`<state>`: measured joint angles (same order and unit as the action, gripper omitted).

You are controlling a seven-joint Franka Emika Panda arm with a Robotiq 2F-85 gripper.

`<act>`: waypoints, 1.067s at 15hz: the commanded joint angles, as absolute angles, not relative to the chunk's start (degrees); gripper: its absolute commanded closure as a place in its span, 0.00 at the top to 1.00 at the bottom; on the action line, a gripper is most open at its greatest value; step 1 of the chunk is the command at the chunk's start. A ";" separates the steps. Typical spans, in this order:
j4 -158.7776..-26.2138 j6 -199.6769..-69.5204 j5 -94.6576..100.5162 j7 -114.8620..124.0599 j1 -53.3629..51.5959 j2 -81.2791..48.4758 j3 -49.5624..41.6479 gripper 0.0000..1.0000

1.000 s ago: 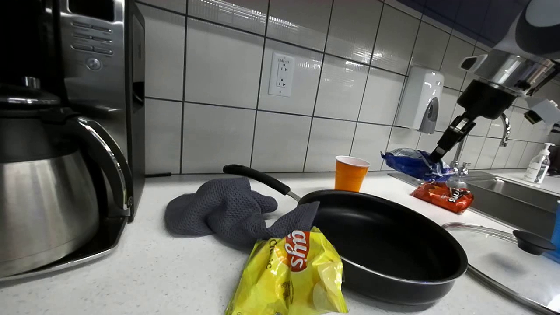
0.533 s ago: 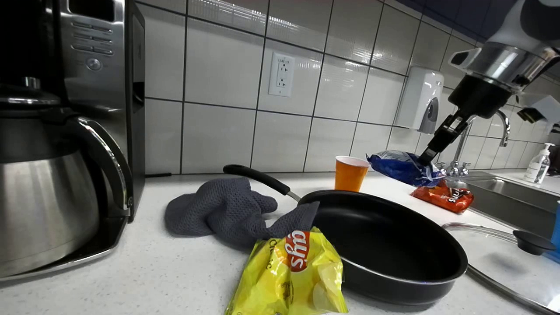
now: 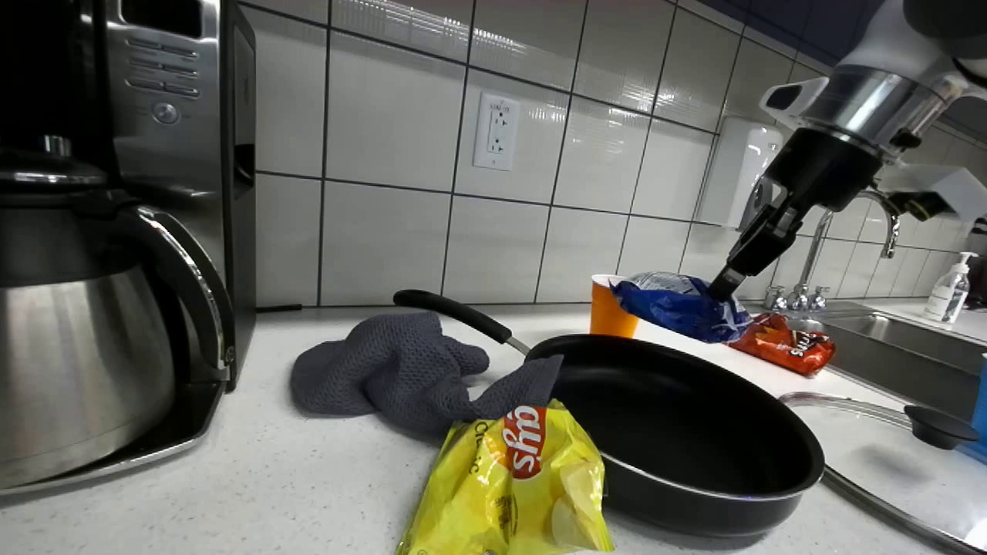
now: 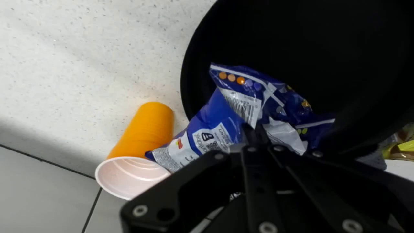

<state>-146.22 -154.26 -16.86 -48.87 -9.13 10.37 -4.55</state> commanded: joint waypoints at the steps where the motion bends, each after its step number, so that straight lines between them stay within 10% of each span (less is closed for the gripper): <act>1: -145.43 -152.21 -20.15 -54.09 -10.84 9.62 -4.88 0.00; 16: -143.15 -154.17 -22.80 -63.10 -8.91 0.35 -1.26 0.00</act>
